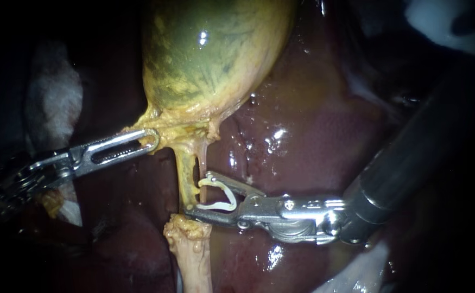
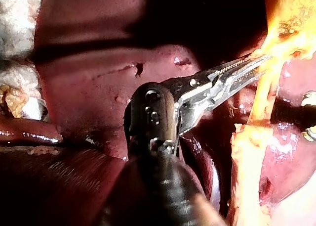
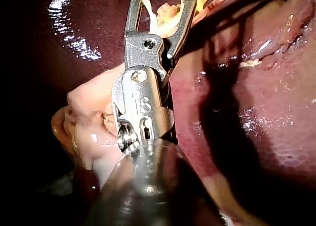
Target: Clipping first clip left tube
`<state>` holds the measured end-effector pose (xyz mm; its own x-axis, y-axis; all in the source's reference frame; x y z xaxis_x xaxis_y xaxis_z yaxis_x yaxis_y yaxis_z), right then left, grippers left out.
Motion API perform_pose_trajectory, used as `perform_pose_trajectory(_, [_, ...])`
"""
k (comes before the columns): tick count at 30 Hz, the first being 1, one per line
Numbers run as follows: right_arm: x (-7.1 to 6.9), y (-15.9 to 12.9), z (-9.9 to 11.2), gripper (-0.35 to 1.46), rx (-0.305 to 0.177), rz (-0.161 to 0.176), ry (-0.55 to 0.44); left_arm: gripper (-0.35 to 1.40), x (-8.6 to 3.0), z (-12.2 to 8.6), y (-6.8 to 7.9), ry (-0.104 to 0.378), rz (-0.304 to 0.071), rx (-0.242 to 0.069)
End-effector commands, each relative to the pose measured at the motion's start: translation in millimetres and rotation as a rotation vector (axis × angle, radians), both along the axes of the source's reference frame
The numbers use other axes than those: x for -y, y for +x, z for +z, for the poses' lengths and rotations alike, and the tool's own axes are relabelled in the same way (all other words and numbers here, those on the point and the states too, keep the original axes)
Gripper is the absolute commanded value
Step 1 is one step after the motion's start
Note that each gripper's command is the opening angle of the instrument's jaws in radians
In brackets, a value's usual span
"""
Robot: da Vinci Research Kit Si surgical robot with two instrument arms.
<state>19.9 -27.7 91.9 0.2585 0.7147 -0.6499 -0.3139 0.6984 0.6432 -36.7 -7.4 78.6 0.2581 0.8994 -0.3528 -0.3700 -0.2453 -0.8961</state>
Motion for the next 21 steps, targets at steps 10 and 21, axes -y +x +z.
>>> perform_pose_trajectory(10, [0.5,0.9,1.5,0.58,0.005,0.008,0.006,-0.35,0.1,-0.9,-0.1,0.003,-0.001,0.000])
perform_pose_trajectory(21, [2.9,1.1,5.4,0.58,0.007,0.009,-0.007,-0.35,0.0,-1.4,-0.2,0.005,-0.002,0.001])
